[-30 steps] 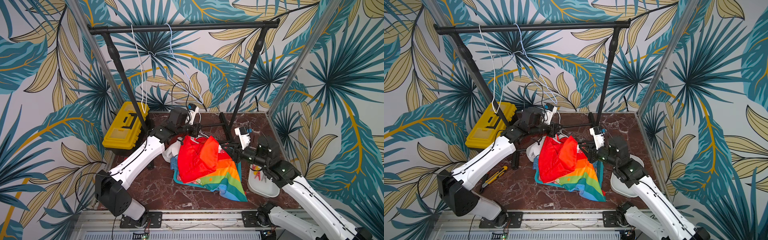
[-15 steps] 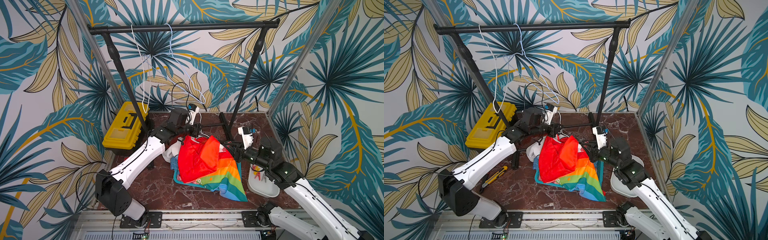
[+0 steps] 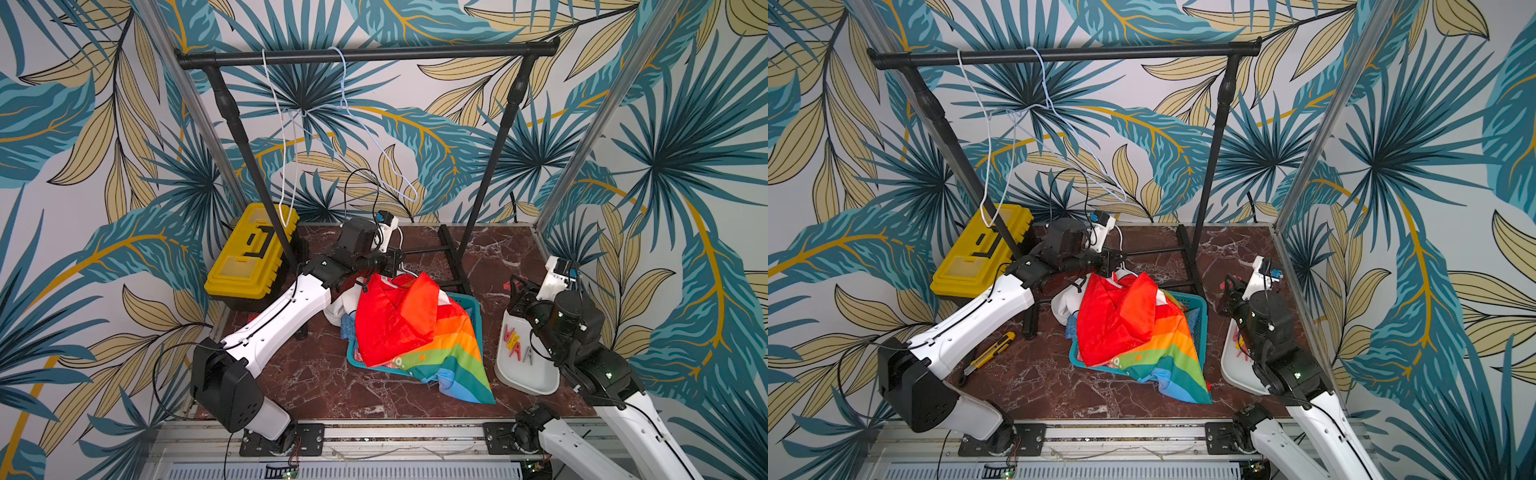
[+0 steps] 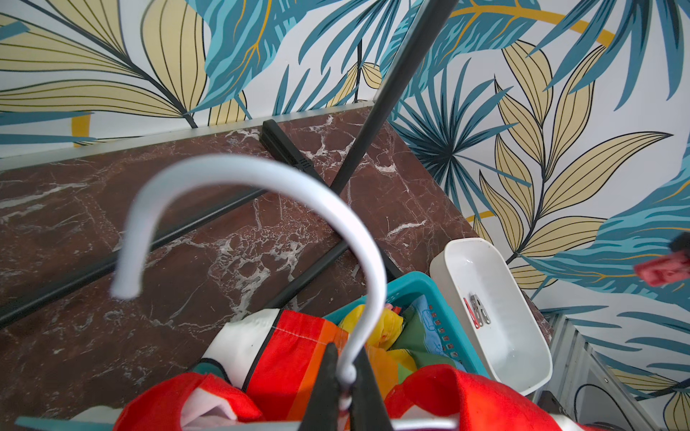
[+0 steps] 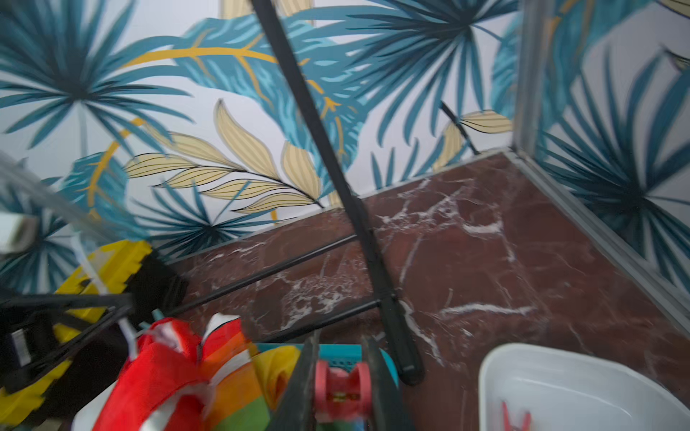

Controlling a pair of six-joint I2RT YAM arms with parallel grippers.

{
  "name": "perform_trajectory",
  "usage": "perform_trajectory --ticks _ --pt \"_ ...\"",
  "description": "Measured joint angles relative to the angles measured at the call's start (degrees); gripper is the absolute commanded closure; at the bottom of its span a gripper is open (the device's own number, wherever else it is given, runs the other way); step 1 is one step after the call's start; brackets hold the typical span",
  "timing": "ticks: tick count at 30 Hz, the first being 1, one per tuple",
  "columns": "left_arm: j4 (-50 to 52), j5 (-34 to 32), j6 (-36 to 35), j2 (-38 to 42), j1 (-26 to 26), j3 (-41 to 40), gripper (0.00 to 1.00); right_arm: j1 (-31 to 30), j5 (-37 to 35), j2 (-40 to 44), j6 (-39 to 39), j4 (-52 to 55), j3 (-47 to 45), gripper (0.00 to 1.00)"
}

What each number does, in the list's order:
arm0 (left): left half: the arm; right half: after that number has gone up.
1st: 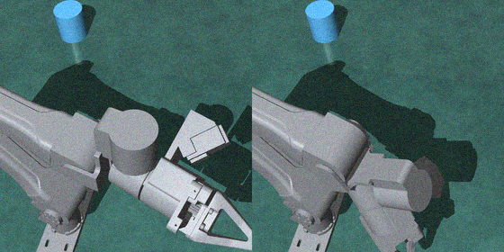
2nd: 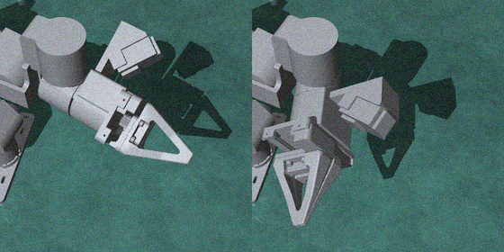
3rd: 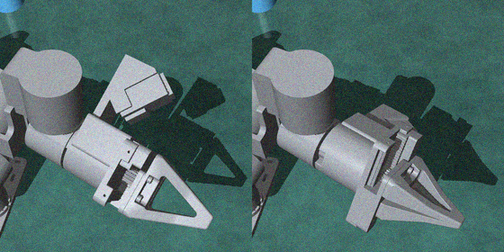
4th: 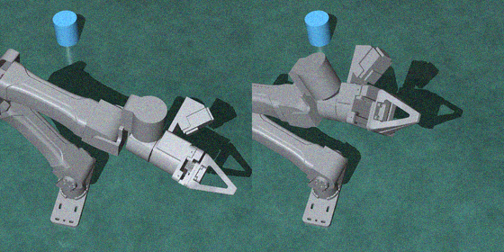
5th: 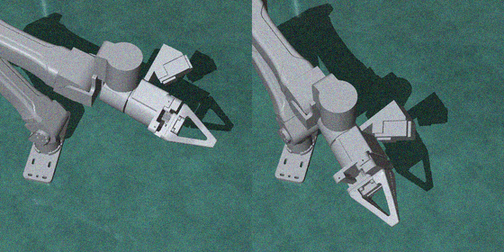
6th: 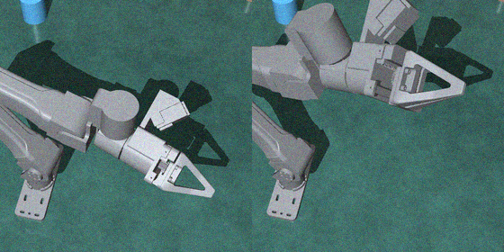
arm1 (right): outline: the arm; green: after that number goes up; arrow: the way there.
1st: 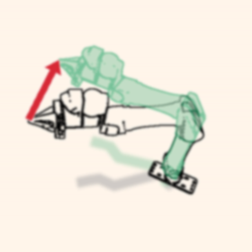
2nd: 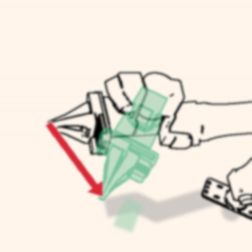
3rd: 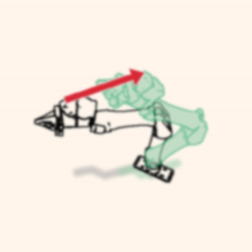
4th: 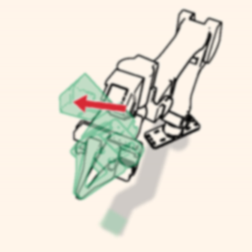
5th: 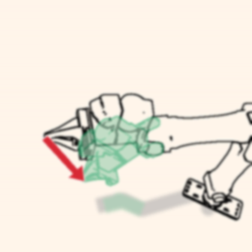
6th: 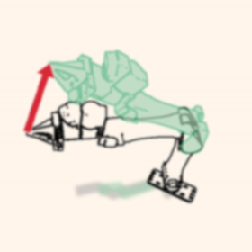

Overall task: Remove the clothespins securing jackets to the hanger
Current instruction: Remove the clothespin from the hanger, then place the clothespin in the storage box.

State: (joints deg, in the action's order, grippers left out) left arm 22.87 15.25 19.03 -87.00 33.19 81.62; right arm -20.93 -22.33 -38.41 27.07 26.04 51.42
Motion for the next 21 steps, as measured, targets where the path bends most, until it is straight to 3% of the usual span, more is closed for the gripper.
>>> perform_trajectory --ticks 5,8,9,12,18,21 --pt "0.02 -0.07 0.09 0.26 -0.02 -0.02 1.00 15.69 1.20 -0.81 7.21 4.26 -9.60 1.00" --pt "0.09 -0.48 0.13 0.90 -0.04 -0.26 1.00 22.27 4.09 -3.58 10.62 4.48 -14.25 0.95" --pt "0.13 -0.52 0.24 1.05 -0.07 -0.26 1.00 24.26 5.35 -4.90 11.74 4.33 -15.54 0.88" --pt "0.42 -0.76 0.50 1.53 -0.09 -0.26 1.00 29.77 9.27 -8.04 14.38 2.32 -19.34 0.82" --pt "1.27 -1.11 0.72 3.04 -0.07 -0.37 1.00 34.29 14.67 -10.25 16.98 -0.70 -23.26 0.38" --pt "1.62 -1.11 0.90 3.28 -0.07 -0.37 1.00 34.40 16.04 -9.20 16.61 -1.27 -22.84 0.33"
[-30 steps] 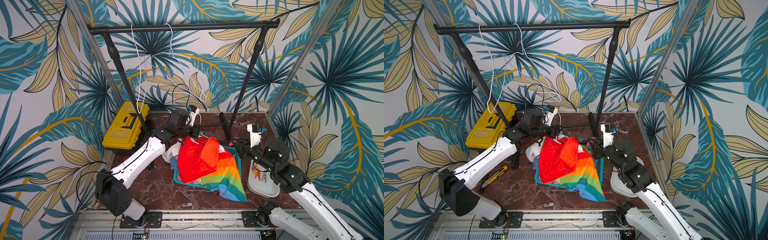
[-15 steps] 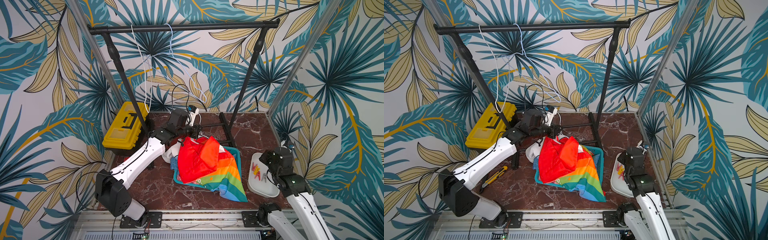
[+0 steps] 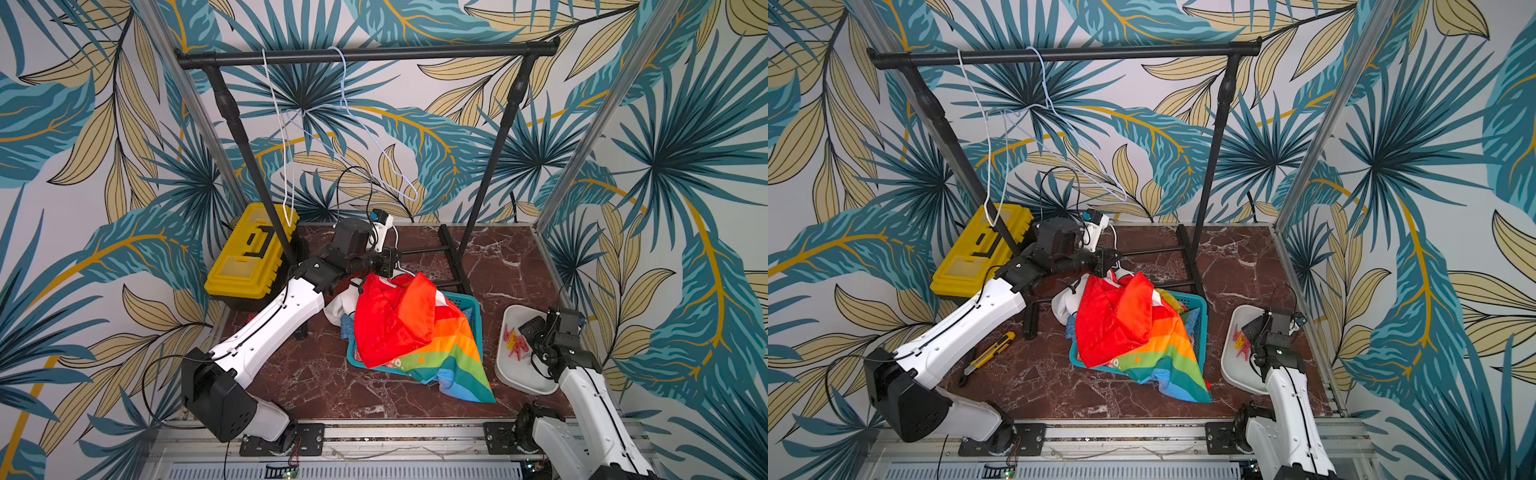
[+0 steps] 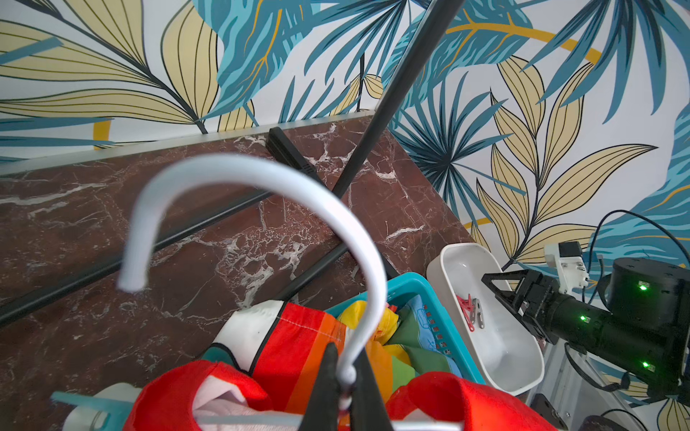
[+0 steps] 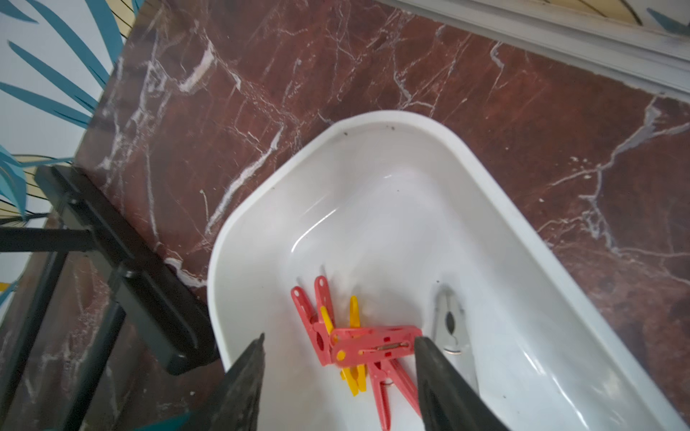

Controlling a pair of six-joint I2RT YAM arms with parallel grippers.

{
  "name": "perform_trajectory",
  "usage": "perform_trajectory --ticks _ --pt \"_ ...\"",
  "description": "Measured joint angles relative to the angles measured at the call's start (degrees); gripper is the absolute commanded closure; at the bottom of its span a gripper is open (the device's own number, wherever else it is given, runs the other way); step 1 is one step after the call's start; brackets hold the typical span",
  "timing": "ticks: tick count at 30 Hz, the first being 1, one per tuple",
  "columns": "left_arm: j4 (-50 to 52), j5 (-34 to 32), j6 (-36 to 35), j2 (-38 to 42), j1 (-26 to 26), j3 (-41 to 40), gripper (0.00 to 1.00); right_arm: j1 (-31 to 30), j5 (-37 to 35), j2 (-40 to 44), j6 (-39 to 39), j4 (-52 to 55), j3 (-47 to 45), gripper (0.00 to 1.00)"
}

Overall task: Remove the clothespins securing jackets to the hanger
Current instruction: Place the clothespin in the storage box.

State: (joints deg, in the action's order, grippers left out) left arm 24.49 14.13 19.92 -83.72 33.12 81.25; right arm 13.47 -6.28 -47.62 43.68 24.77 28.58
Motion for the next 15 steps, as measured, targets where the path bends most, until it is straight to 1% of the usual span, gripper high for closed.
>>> perform_trajectory --ticks 1,3,4,5,6,7,8,10,13,15 --pt "0.07 -0.07 0.02 0.00 0.00 0.00 1.00 -0.02 0.61 0.44 -0.46 0.22 0.61 0.33" --pt "0.26 -0.52 0.02 0.00 0.04 0.02 1.00 -0.52 1.70 1.18 -1.36 1.05 2.56 0.36" --pt "0.42 -1.03 0.02 0.00 0.13 0.17 1.00 -1.64 1.99 1.70 -1.90 1.44 3.87 0.40" --pt "0.68 -1.53 0.00 -0.02 0.24 0.48 1.00 -3.74 2.03 2.47 -2.51 2.12 5.40 0.47" --pt "1.07 -1.99 -0.02 -0.07 0.35 0.94 1.00 -6.36 1.66 3.37 -3.02 3.06 6.93 0.54" --pt "1.60 -2.45 -0.07 -0.24 0.52 1.86 1.00 -9.55 1.38 4.59 -3.50 4.17 8.74 0.64" --pt "2.29 -2.99 -0.24 -0.57 0.76 3.17 1.00 -12.76 1.53 6.29 -4.33 5.60 10.69 0.71" --pt "3.72 -4.39 -0.90 -1.31 1.33 6.32 1.00 -15.61 2.80 10.12 -4.90 7.78 13.31 0.78" --pt "5.42 -7.06 -2.56 -2.38 2.40 11.04 1.00 -16.11 6.75 17.35 -5.57 11.82 15.28 0.87" --pt "6.29 -8.68 -3.52 -2.91 2.89 13.55 1.00 -16.15 11.04 20.46 -5.73 14.56 15.82 0.92"
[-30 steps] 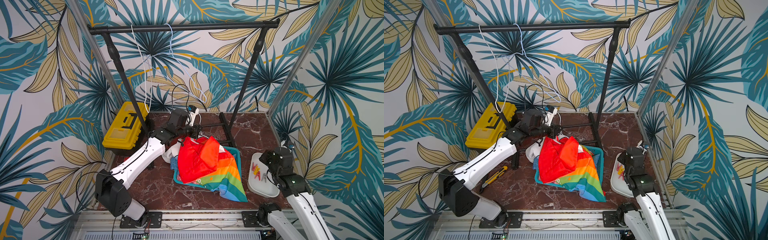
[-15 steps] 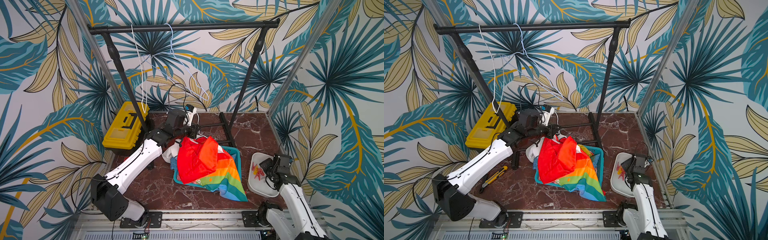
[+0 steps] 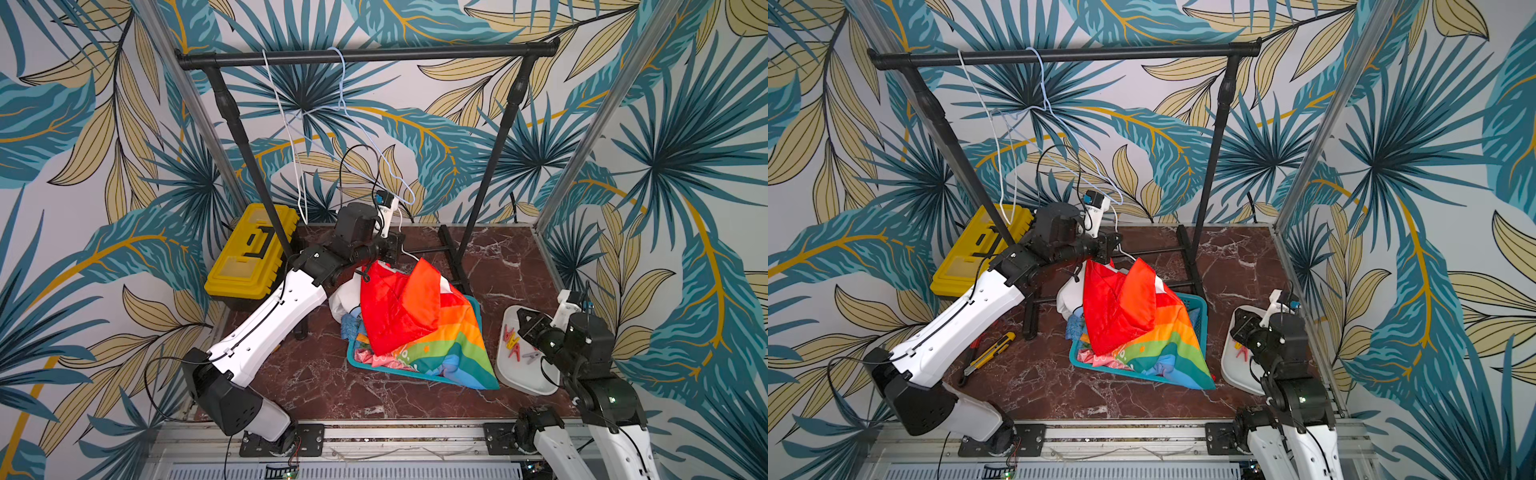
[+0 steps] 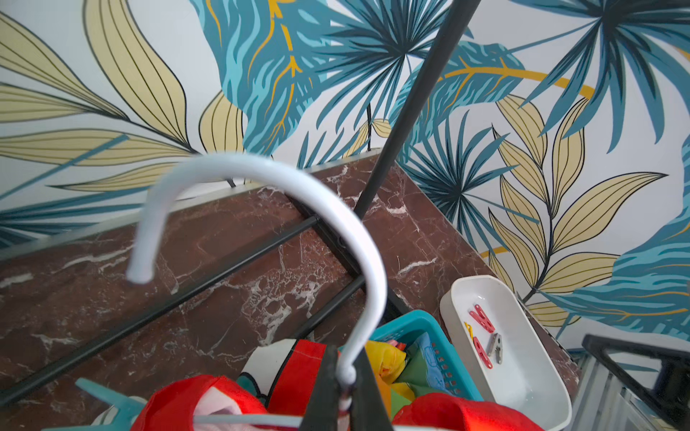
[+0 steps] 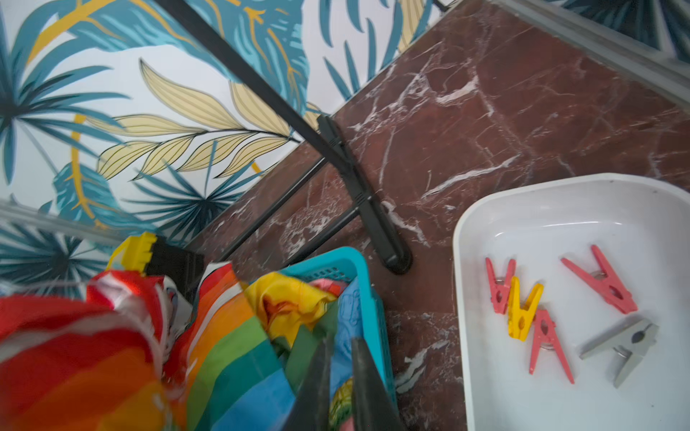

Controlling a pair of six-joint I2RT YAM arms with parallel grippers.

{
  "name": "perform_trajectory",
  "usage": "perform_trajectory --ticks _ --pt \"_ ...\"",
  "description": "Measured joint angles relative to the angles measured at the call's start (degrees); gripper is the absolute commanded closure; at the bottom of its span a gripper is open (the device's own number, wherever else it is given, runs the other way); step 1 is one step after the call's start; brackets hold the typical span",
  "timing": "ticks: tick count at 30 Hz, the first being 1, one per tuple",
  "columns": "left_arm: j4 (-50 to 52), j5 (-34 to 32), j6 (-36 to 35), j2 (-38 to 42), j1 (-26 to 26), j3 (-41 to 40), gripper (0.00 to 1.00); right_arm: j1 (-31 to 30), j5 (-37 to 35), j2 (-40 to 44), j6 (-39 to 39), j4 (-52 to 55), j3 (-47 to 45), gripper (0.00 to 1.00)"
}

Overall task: Remove the clothespins securing jackets to the hanger
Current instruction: Place the clothespin in the storage box, then remove the clothespin from the hanger.

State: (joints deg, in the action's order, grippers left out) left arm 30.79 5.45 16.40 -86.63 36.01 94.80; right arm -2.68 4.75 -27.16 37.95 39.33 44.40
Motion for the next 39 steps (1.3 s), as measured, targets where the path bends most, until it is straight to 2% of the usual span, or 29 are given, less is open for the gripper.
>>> perform_trajectory --ticks 5,12,17,23,29,39 --pt "3.41 -3.69 -2.73 -3.39 1.57 8.31 1.00 -0.07 10.29 2.51 -0.35 6.27 0.15 0.94" --pt "7.74 -9.62 -7.39 -7.69 6.93 18.86 1.00 -0.11 19.69 4.00 -1.64 9.84 2.97 0.97" --pt "11.17 -13.35 -10.23 -8.50 11.23 24.44 1.00 -0.11 27.52 3.43 1.07 4.76 -6.84 0.99" --pt "13.66 -16.92 -13.05 -10.62 17.14 32.46 1.00 -0.59 33.83 1.99 5.11 -4.59 -12.90 0.98" --pt "14.58 -20.33 -14.93 -13.51 23.06 37.53 1.00 -2.21 35.32 -0.48 8.90 -13.94 -17.33 0.98" --pt "15.39 -30.21 -16.04 -14.32 33.62 37.11 1.00 -2.75 35.39 -4.15 12.24 -24.28 -21.05 0.97"
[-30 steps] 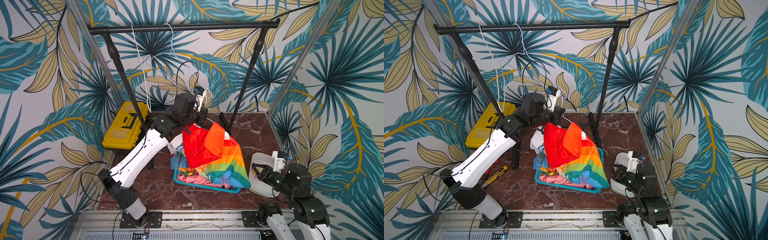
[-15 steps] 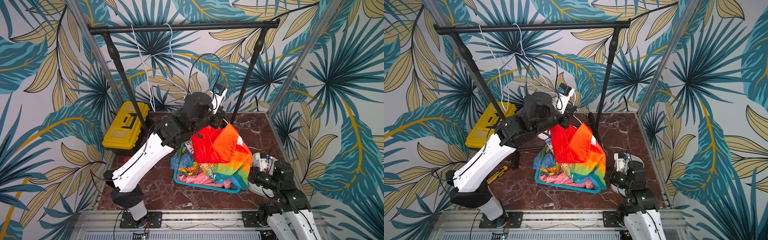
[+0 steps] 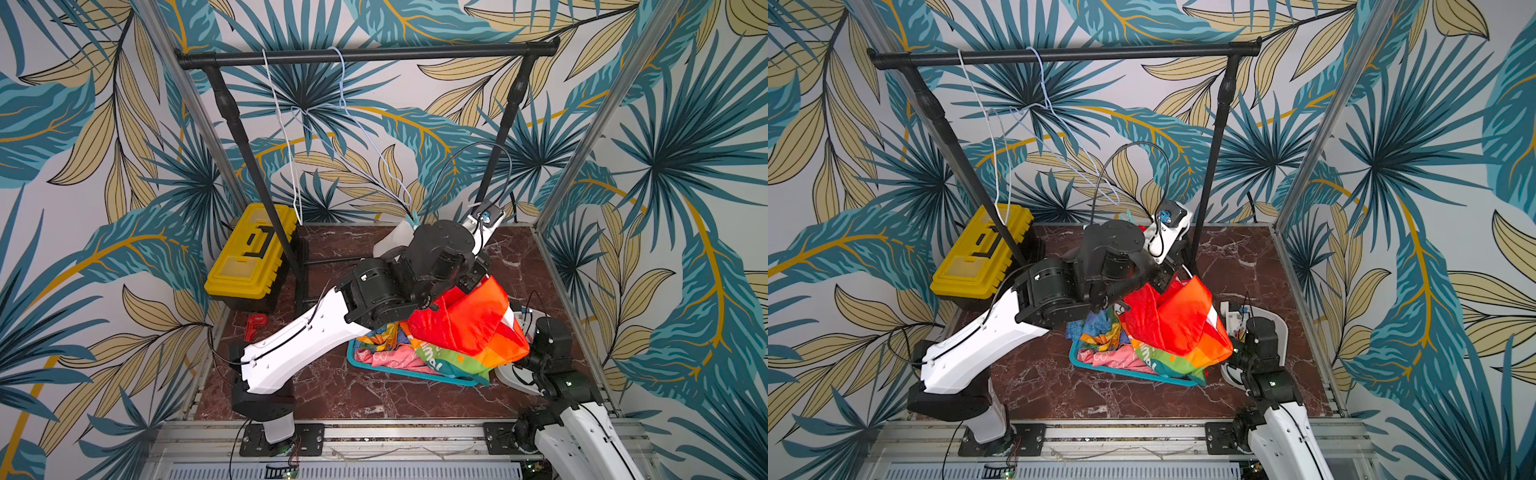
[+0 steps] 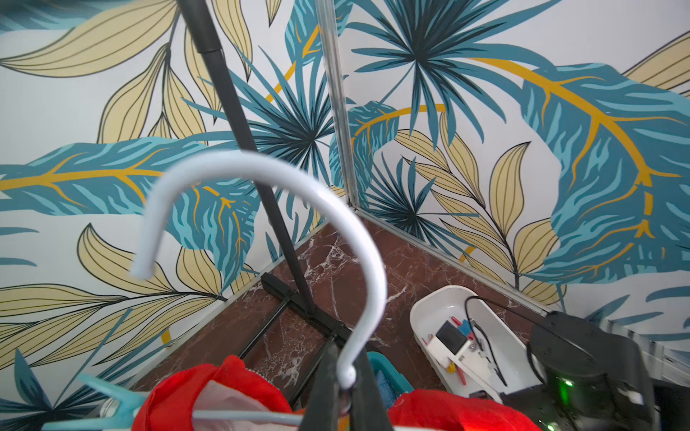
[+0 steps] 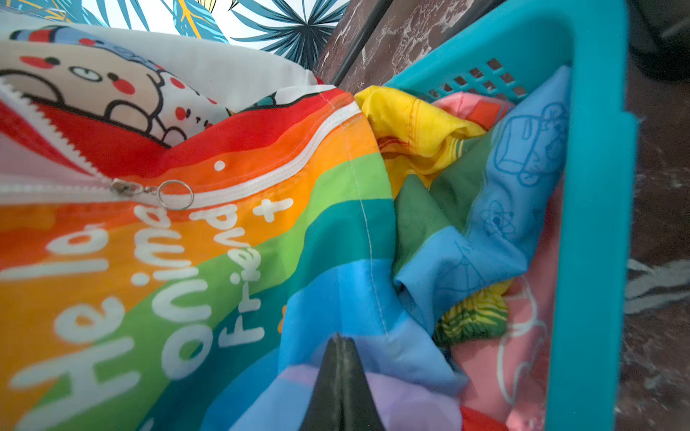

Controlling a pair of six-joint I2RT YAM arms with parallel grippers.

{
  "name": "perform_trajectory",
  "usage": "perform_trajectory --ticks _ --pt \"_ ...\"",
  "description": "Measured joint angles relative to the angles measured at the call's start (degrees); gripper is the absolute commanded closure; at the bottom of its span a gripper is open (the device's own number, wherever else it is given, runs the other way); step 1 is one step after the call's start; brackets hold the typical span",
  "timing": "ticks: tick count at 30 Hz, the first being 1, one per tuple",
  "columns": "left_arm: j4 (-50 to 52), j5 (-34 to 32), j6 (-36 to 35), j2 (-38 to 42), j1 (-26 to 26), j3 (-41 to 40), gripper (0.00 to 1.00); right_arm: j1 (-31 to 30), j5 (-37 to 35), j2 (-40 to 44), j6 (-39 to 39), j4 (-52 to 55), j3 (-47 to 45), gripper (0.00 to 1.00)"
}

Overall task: Remove the clothespins securing jackets to the hanger
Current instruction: Remove the clothespin from the hanger.

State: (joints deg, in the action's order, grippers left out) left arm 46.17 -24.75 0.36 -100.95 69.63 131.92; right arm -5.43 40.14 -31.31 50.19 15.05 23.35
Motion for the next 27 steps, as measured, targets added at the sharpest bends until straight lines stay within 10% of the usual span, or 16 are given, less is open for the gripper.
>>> perform_trajectory --ticks 14,19,27 --pt "-0.63 -11.61 1.11 6.40 6.32 -10.58 1.00 -2.60 -3.65 -7.10 -0.87 -4.76 0.42 0.87" --pt "-1.38 -12.09 6.78 11.72 0.37 -22.43 1.00 -2.60 -9.55 -8.11 -5.18 2.01 7.61 0.58" --pt "-5.53 -7.45 13.11 15.15 -11.08 -35.12 1.00 -3.82 -16.76 -9.49 -13.53 9.27 22.99 0.43"
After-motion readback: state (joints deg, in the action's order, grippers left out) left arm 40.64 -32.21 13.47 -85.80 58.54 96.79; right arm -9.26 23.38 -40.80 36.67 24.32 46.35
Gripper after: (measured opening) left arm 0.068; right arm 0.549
